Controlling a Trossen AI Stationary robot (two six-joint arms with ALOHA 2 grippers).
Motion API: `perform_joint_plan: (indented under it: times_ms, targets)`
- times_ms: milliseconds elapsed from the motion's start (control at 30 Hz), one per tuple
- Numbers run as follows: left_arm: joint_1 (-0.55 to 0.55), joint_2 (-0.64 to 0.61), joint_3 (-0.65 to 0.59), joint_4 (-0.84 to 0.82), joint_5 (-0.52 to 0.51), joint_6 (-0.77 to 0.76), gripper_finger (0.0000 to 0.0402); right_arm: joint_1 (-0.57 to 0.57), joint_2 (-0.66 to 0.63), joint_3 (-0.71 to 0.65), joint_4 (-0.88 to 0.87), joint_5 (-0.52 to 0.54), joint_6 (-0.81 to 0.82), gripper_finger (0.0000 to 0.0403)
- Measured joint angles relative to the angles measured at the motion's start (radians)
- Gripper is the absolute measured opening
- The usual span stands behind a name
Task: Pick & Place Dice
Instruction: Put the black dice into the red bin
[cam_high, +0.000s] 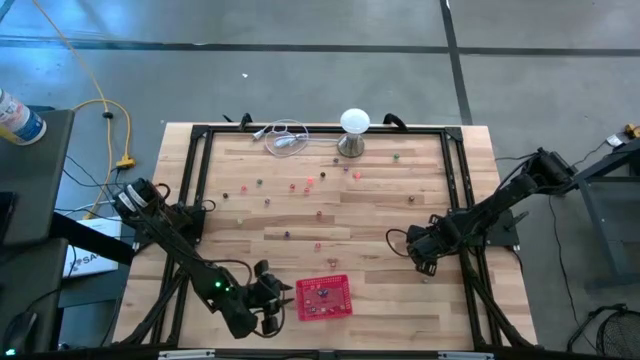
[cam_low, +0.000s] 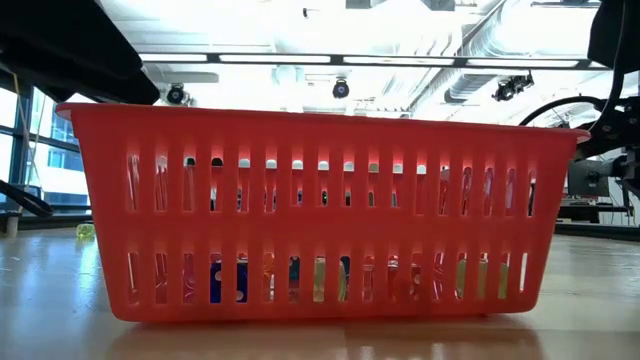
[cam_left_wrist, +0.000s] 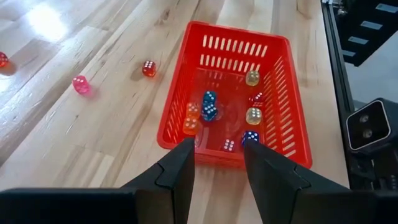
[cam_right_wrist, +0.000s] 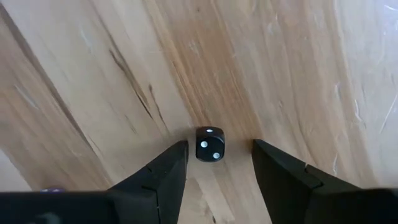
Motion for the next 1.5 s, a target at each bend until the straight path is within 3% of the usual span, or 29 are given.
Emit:
perform_joint_plan:
  times_ms: [533,767,1000,1200,1333,1500]
  targets:
    - [0.008,0.0,0.0,0.001,0.0,0.003,0.0134,0.0,0.0,0.001,0.033,-0.01,-0.016,0.0029]
    - [0.008,0.0,0.0,0.0,0.02,0.004,0.0134,0.0,0.001,0.008,0.031,-0.01,-0.004,0.0029]
    - [0.008,0.0,0.0,-0.001,0.053,-0.027,0.0134,-0.001,0.003,0.155,0.118,0.069,-0.016,0.0029]
    - [0.008,0.0,0.0,0.002,0.055,-0.018,0.0134,0.041,0.006,0.28,0.489,0.172,-0.21,0.0029]
    - [0.008,0.0,0.0,-0.006,0.055,-0.016,0.0134,0.053,0.107,0.326,0.714,0.144,-0.339,0.0029]
    - [0.008,0.0,0.0,-0.005,0.054,-0.015,0.0134,0.093,0.345,0.496,0.7,0.118,-0.489,0.0029]
